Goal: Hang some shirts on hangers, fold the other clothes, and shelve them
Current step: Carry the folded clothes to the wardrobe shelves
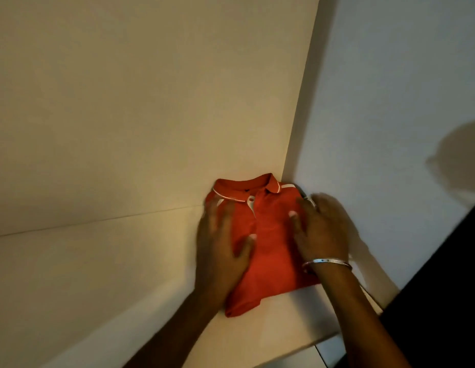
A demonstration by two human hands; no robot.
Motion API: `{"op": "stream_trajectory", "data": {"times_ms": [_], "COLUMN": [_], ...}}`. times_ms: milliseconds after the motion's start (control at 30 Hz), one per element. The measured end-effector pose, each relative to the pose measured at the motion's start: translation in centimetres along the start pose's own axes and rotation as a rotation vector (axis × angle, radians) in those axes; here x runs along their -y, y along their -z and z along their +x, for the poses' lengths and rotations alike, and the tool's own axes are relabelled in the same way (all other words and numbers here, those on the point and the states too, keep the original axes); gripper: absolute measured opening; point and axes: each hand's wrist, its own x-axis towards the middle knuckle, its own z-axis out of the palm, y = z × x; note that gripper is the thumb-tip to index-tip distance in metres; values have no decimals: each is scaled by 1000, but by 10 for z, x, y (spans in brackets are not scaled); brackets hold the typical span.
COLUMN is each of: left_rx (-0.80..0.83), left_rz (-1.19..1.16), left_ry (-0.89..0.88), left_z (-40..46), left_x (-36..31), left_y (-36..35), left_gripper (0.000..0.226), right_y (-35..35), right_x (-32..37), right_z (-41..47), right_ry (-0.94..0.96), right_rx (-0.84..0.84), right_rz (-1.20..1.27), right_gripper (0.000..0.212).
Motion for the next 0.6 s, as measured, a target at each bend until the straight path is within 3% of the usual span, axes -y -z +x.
{"op": "stream_trajectory", "data": {"times_ms": [67, 133, 200, 600], "left_rx": [212, 466, 595, 568], "left_rz": [173, 209, 287, 392], "left_ry": [-171, -90, -52, -19], "left_z": [11, 21, 23, 4], "left_x": [-8, -11, -10, -15], "left_y": [-7, -21, -33, -39], "left_gripper": [85, 89, 88, 89], "right_y": [-9, -22, -31, -31], "right_x": [9, 5, -4, -7], "right_z": [3, 7, 10, -2], "right_ry": [109, 102, 50, 27], "right_rx": [163, 355, 385, 323], "right_rz": [12, -25, -9, -5], "right_gripper": [56, 60, 62, 65]}}
